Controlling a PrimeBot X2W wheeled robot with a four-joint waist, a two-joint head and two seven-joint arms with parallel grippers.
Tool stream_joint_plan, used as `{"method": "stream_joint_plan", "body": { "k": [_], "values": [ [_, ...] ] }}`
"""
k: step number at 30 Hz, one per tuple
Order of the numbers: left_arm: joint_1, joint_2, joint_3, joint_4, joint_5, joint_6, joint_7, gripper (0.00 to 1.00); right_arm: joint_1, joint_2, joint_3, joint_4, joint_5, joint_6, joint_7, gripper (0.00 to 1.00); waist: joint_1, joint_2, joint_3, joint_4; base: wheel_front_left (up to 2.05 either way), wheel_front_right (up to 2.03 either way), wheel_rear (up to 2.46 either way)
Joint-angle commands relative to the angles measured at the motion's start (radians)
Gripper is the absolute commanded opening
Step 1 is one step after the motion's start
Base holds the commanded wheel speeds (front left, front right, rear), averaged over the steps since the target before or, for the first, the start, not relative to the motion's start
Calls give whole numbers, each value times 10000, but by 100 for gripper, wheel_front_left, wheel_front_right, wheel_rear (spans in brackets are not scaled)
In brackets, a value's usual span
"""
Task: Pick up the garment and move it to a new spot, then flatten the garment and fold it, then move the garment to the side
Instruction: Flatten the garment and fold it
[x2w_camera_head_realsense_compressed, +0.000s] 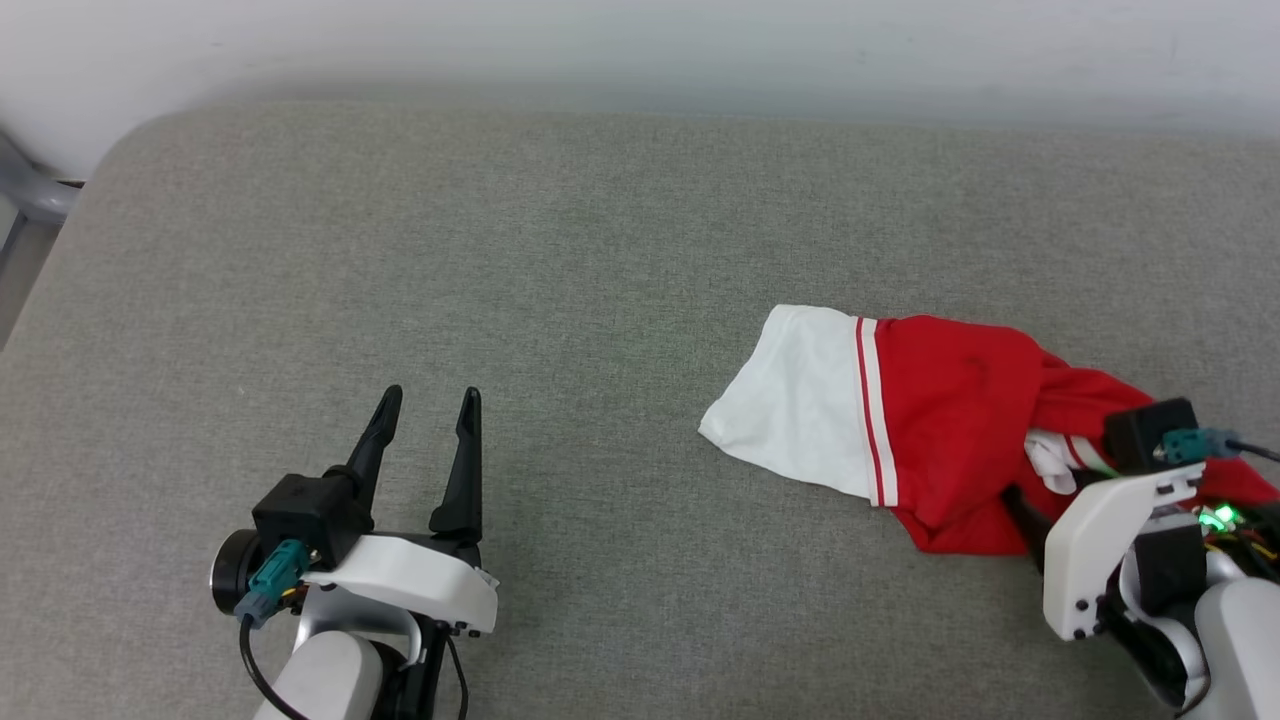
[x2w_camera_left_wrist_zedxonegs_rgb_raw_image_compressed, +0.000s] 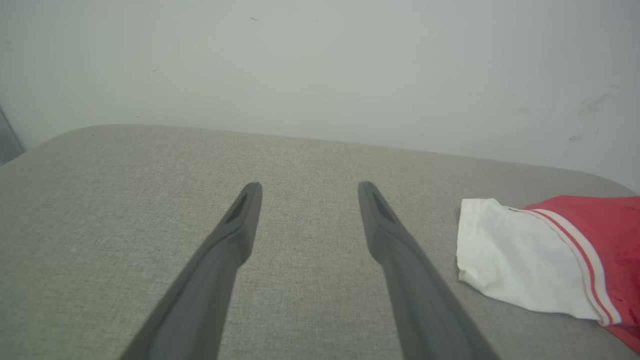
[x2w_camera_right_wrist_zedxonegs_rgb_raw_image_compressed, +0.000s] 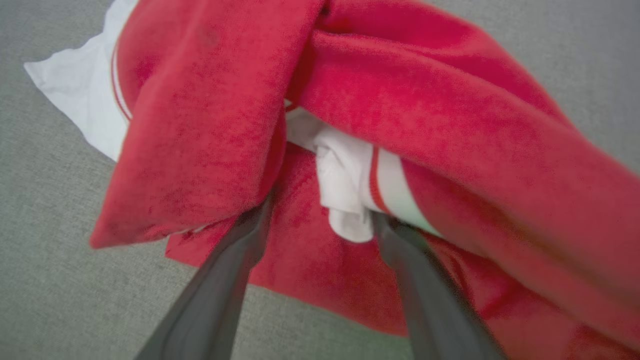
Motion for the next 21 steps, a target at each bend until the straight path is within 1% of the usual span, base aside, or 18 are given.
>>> {"method": "stream_joint_plan", "body": {
  "k": [1,3,7,11,15,19,21],
  "values": [
    [-144,-40,67,21,53,-12,-55,100,-330,-79,-19,105,85,-10,-254,0,-1,0,47,-26,0,0,0],
    [-182,-42,99,63,66,-34,-65,100,-554,-188,-89,131,44,-12,-460,0,-1,0,62,-94,0,0,0],
    [-187,-38,122,102,94,-75,-91,100,-1012,-406,-406,-204,-33,-10,-650,0,-1,0,27,-274,0,0,0],
    [-277,-88,102,120,143,-110,-100,100,-1375,-677,-1100,-390,-86,-12,-600,0,-1,0,46,-419,0,0,0],
    [-326,-125,75,127,178,-165,-110,100,-1514,-883,-2334,-82,8,-12,-612,0,-1,0,119,-458,0,0,0],
    [-322,-131,74,141,177,-182,-116,100,-1200,-902,-3922,500,117,-12,-853,0,-1,0,234,-437,0,0,0],
    [-302,-127,94,165,163,-186,-119,100,-970,-765,-4772,912,239,-12,-1025,0,-1,0,278,-419,0,0,0]
  ]
}}
